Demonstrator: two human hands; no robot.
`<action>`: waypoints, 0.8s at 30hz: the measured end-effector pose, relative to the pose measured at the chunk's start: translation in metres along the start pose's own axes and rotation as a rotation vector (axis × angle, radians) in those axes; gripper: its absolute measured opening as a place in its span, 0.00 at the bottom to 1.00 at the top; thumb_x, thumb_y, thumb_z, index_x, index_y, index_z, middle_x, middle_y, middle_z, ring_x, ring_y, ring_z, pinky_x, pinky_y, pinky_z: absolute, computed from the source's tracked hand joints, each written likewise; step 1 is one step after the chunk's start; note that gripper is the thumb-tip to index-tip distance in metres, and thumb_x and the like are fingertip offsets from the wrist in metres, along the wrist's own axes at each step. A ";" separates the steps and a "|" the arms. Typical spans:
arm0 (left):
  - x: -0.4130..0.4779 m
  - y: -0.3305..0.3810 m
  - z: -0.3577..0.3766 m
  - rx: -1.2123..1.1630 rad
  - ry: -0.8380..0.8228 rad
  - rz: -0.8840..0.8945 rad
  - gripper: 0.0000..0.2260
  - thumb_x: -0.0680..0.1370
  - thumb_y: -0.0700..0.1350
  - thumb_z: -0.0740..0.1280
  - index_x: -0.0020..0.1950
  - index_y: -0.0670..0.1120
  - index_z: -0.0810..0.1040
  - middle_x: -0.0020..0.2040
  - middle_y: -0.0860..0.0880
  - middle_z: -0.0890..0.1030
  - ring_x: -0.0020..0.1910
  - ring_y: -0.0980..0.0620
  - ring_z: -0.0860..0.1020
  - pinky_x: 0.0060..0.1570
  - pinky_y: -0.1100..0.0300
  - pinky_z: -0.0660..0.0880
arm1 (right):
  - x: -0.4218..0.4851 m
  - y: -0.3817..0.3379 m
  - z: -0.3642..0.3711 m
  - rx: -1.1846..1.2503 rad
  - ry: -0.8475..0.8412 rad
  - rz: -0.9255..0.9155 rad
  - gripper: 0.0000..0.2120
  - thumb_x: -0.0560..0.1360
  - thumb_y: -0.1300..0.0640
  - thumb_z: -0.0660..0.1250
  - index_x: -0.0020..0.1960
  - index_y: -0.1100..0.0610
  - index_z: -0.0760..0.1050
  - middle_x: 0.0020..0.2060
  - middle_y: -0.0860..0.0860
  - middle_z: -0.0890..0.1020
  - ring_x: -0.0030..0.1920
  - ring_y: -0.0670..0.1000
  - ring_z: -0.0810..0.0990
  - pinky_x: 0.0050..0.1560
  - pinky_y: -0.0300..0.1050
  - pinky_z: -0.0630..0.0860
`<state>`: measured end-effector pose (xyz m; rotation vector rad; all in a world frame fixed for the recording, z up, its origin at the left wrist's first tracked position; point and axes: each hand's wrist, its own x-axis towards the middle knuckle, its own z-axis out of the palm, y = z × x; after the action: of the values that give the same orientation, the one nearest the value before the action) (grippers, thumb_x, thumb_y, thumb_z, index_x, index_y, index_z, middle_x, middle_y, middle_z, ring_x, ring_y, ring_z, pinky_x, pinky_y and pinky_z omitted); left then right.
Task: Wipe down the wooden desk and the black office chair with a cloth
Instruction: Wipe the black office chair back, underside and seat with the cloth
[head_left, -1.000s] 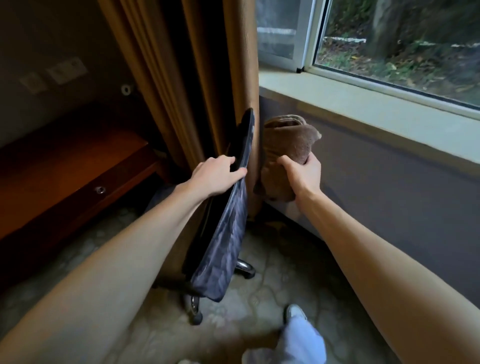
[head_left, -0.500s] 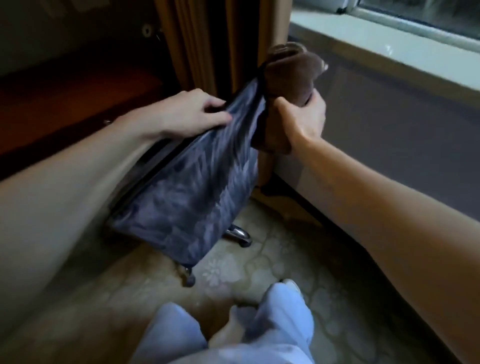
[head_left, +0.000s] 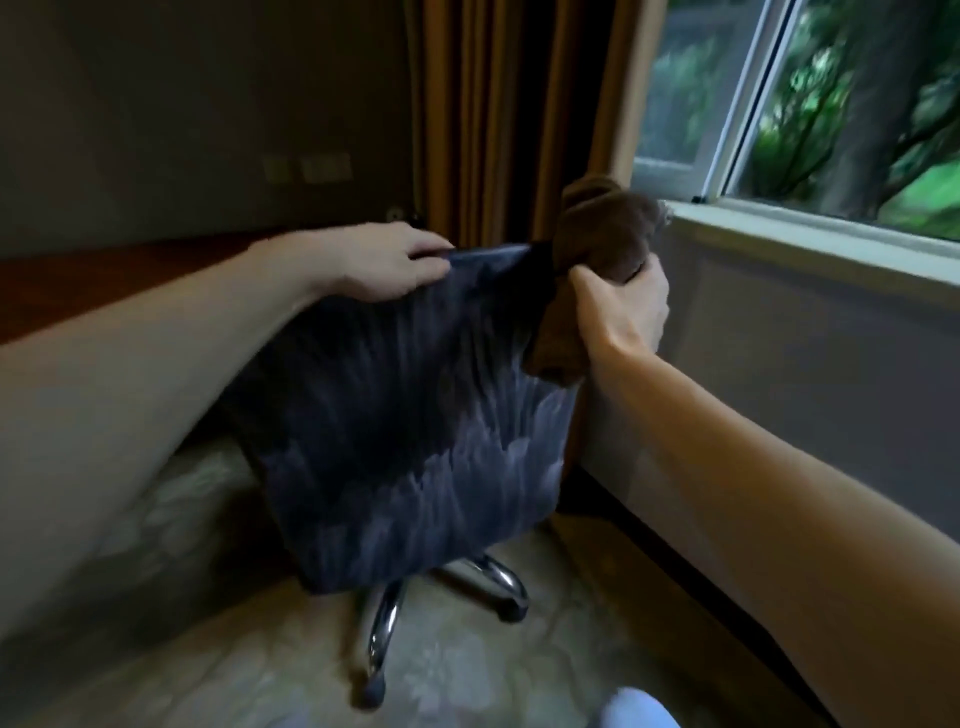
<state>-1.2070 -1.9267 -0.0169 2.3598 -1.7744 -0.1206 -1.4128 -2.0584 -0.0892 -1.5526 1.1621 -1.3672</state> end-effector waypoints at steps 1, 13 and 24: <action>-0.012 -0.003 0.000 0.003 0.029 -0.027 0.22 0.87 0.58 0.55 0.80 0.56 0.66 0.78 0.47 0.70 0.76 0.44 0.69 0.73 0.51 0.64 | -0.008 -0.004 0.000 0.028 0.016 0.001 0.26 0.64 0.44 0.70 0.61 0.46 0.76 0.47 0.47 0.81 0.50 0.55 0.80 0.53 0.44 0.73; -0.063 -0.049 -0.016 -0.261 0.033 -0.149 0.19 0.88 0.55 0.52 0.73 0.56 0.77 0.72 0.52 0.75 0.70 0.51 0.71 0.69 0.54 0.64 | -0.041 -0.022 -0.025 -0.047 0.202 -0.172 0.16 0.70 0.48 0.70 0.52 0.48 0.67 0.35 0.39 0.71 0.36 0.52 0.72 0.45 0.48 0.67; -0.069 -0.078 -0.024 -0.390 0.081 -0.144 0.20 0.86 0.61 0.51 0.70 0.58 0.77 0.64 0.56 0.81 0.70 0.51 0.74 0.70 0.52 0.64 | -0.030 -0.004 0.002 0.080 -0.095 -0.269 0.38 0.68 0.50 0.72 0.76 0.47 0.65 0.61 0.52 0.78 0.61 0.54 0.78 0.62 0.46 0.73</action>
<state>-1.1491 -1.8370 -0.0117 2.1694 -1.3936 -0.3515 -1.4109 -2.0284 -0.0946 -1.7418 0.8538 -1.4750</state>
